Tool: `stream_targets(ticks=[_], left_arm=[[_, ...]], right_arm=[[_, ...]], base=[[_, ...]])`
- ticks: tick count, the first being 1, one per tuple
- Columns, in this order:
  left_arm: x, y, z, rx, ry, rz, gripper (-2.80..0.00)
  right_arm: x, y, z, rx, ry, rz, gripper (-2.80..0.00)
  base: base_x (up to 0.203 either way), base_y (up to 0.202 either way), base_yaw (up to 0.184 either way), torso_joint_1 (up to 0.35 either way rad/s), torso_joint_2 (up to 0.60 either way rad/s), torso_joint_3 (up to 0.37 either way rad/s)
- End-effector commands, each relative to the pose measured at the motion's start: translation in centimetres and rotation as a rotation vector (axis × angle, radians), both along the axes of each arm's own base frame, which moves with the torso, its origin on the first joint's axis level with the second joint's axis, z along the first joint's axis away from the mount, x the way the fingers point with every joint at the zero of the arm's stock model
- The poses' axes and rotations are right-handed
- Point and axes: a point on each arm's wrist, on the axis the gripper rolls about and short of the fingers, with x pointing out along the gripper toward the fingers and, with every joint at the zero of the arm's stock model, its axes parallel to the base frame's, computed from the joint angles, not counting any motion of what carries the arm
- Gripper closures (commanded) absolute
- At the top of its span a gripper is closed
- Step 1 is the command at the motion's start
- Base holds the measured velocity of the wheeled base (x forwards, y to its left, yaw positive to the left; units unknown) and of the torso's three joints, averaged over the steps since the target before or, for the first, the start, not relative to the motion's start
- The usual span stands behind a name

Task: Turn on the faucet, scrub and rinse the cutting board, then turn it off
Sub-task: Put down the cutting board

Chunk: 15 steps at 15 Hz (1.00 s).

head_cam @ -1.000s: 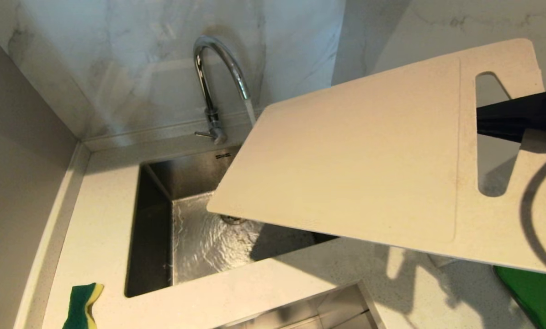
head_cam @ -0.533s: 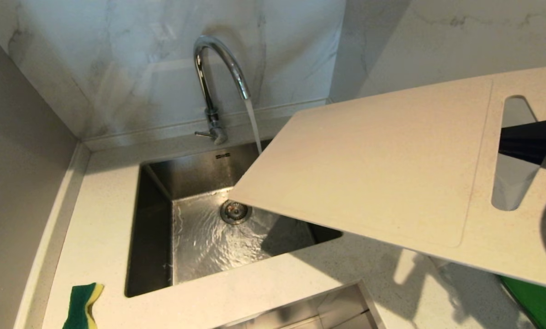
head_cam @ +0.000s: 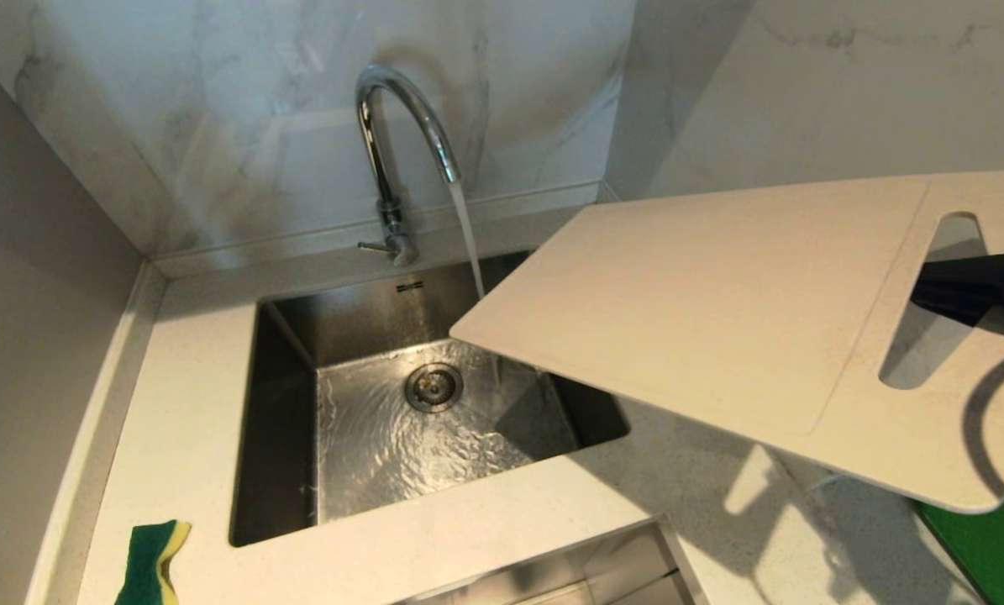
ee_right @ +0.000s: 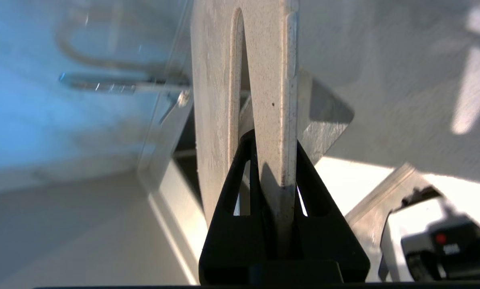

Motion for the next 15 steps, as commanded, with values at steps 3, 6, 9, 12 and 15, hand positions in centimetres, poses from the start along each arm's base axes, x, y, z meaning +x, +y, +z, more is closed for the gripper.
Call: stream_targets(ticks=[3, 6, 9, 12, 15], left_arm=[[0.0, 0.0, 0.0, 0.000, 0.001, 0.002, 0.00], [0.0, 0.0, 0.0, 0.000, 0.001, -0.001, 0.00], [0.0, 0.0, 0.0, 0.000, 0.001, 0.000, 0.00], [0.0, 0.0, 0.0, 0.000, 0.001, 0.000, 0.00], [0.0, 0.0, 0.0, 0.000, 0.001, 0.001, 0.00]], right_arm=[[1.2, 0.2, -1.1, 0.009, 0.039, -0.057, 0.00], [2.2, 0.3, -1.8, 0.027, 0.065, -0.100, 0.00], [2.8, 0.3, -1.8, 0.025, 0.057, -0.159, 0.00], [3.5, 0.3, -2.4, 0.026, 0.077, -0.178, 0.00], [4.5, 0.5, -2.9, 0.074, 0.115, -0.208, 0.00]], base=[[0.000, 0.000, 0.000, 0.000, 0.00, 0.000], [0.000, 0.000, 0.000, 0.000, 0.00, 0.000], [0.000, 0.000, 0.000, 0.000, 0.00, 0.000], [0.000, 0.000, 0.000, 0.000, 0.00, 0.000], [0.000, 0.000, 0.000, 0.000, 0.00, 0.000]])
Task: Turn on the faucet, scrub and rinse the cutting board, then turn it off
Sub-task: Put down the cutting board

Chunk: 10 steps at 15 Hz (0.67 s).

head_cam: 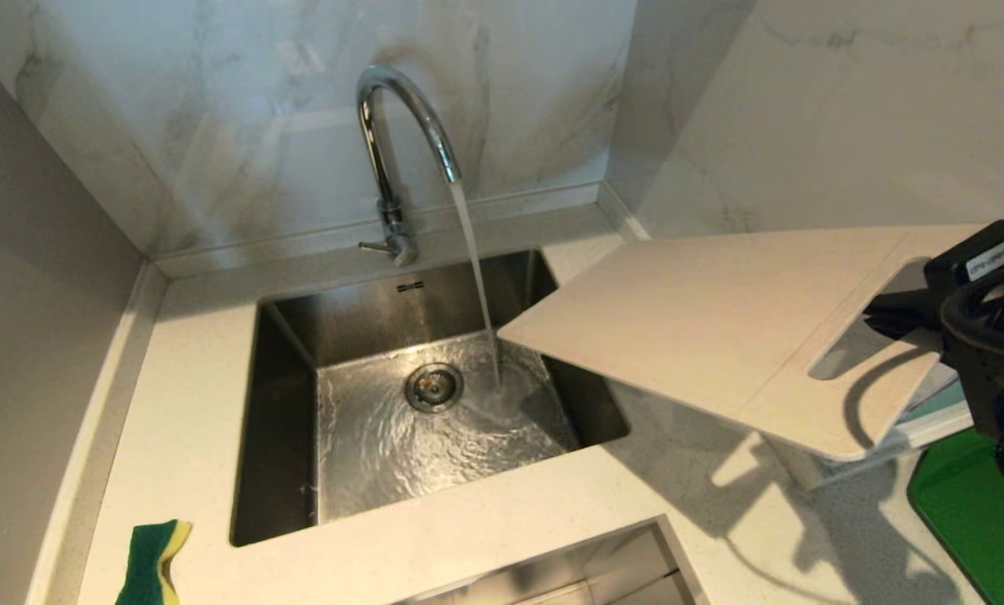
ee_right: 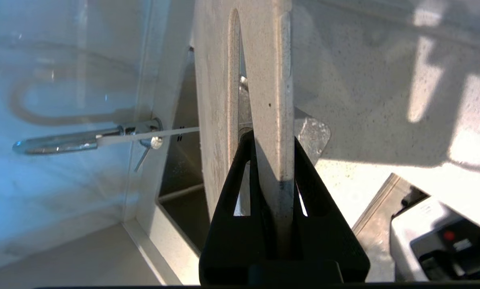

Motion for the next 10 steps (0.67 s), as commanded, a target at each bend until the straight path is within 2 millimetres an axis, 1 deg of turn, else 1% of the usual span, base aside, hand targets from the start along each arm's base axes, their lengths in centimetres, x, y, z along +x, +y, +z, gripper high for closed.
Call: stream_targets(ticks=[1, 5, 8, 10], left_arm=[[0.0, 0.0, 0.0, 0.000, 0.001, 0.000, 0.00], [0.0, 0.0, 0.0, 0.000, 0.001, 0.001, 0.00], [0.0, 0.0, 0.0, 0.000, 0.001, 0.001, 0.00], [0.0, 0.0, 0.0, 0.000, 0.001, 0.001, 0.00]], right_arm=[[0.9, 0.2, -0.4, 0.009, 0.026, -0.019, 0.00], [1.6, 0.4, 0.2, 0.057, 0.020, -0.040, 0.00], [2.0, 0.4, 0.2, 0.075, 0.047, -0.085, 0.00], [2.4, 0.5, 0.4, 0.127, 0.073, -0.111, 0.00]], base=[[0.000, 0.000, 0.000, 0.000, 0.00, 0.000], [0.000, 0.000, 0.000, 0.000, 0.00, 0.000], [0.000, 0.000, 0.000, 0.000, 0.00, 0.000], [0.000, 0.000, 0.000, 0.000, 0.00, 0.000]])
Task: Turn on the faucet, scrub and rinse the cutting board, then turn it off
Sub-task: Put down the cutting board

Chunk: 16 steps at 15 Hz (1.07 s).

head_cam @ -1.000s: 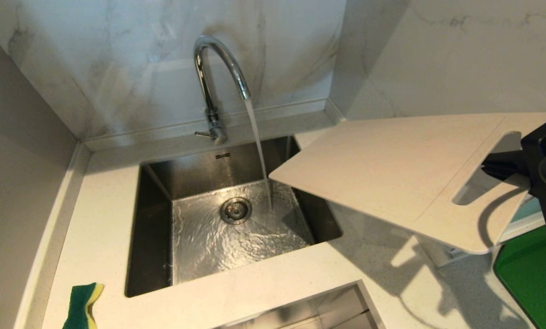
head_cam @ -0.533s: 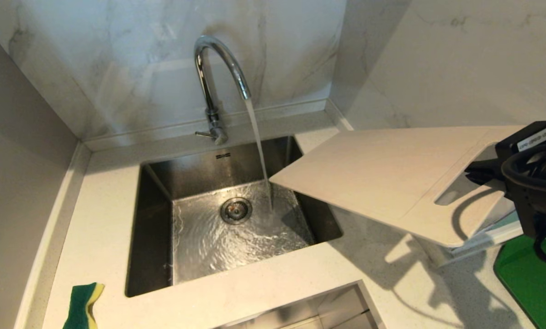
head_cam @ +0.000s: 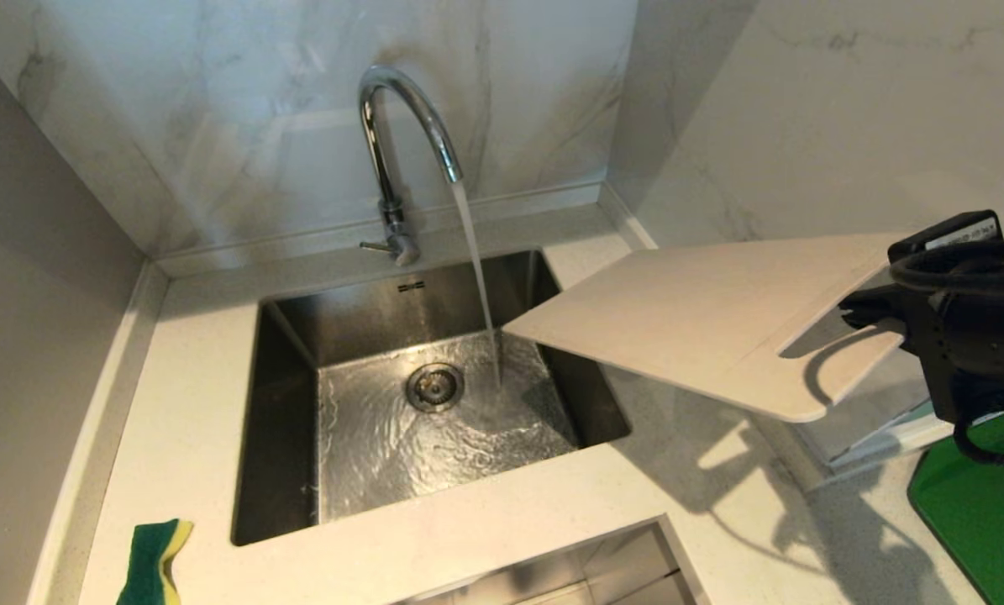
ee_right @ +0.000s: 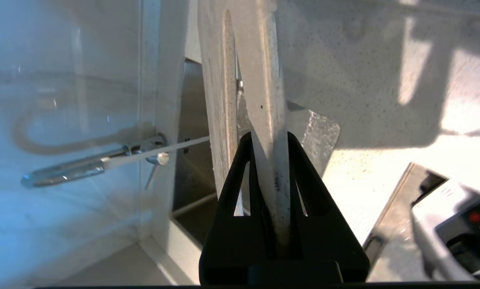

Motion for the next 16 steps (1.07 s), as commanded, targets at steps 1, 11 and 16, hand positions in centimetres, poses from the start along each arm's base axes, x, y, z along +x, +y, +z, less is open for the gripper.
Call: stream_targets(ticks=[1, 11, 16], left_arm=[[0.0, 0.0, 0.0, 0.000, 0.001, -0.001, 0.00], [0.0, 0.0, 0.0, 0.000, 0.001, 0.000, 0.00], [0.0, 0.0, 0.0, 0.000, 0.001, 0.000, 0.00]], right_arm=[[0.9, 0.2, 0.0, 0.049, 0.053, -0.029, 0.00], [2.2, 0.6, -1.0, 0.122, 0.128, -0.070, 0.00], [3.2, 0.9, -1.8, 0.122, 0.162, -0.081, 0.00]], base=[[0.000, 0.000, 0.000, 0.000, 0.00, 0.000], [0.000, 0.000, 0.000, 0.000, 0.00, 0.000], [0.000, 0.000, 0.000, 0.000, 0.00, 0.000]])
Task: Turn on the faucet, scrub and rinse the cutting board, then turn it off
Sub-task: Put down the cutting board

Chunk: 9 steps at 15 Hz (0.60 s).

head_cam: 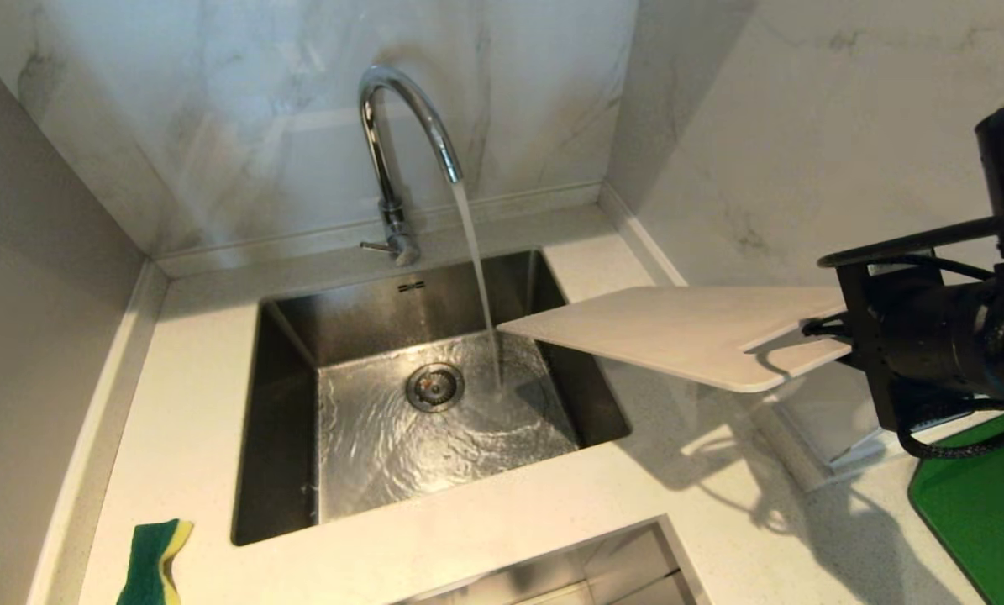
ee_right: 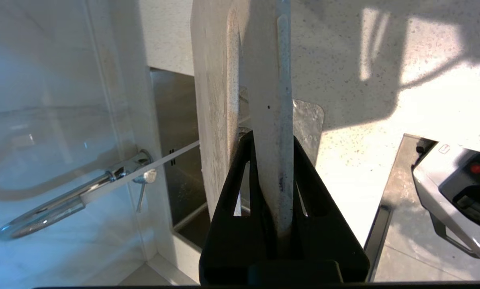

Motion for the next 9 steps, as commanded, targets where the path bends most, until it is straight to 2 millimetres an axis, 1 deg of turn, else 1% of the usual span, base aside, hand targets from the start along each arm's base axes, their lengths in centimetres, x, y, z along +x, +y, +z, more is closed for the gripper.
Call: stream_targets(ticks=[1, 4, 7, 9], left_arm=[[0.00, 0.00, -0.01, 0.000, 0.001, 0.001, 0.00], [0.00, 0.00, -0.01, 0.000, 0.001, 0.001, 0.00], [0.00, 0.00, -0.01, 0.000, 0.001, 0.001, 0.00], [0.00, 0.00, -0.01, 0.000, 0.001, 0.001, 0.00]], right_arm=[[0.61, 0.12, -0.47, 0.002, 0.022, -0.007, 0.00], [1.28, 0.21, -0.88, -0.029, 0.034, -0.044, 0.00], [1.24, 0.06, -0.83, -0.032, 0.031, -0.054, 0.00], [1.22, 0.06, -1.13, -0.035, 0.041, -0.054, 0.00]], base=[[0.000, 0.000, 0.000, 0.000, 0.00, 0.000], [0.000, 0.000, 0.000, 0.000, 0.00, 0.000], [0.000, 0.000, 0.000, 0.000, 0.00, 0.000], [0.000, 0.000, 0.000, 0.000, 0.00, 0.000]])
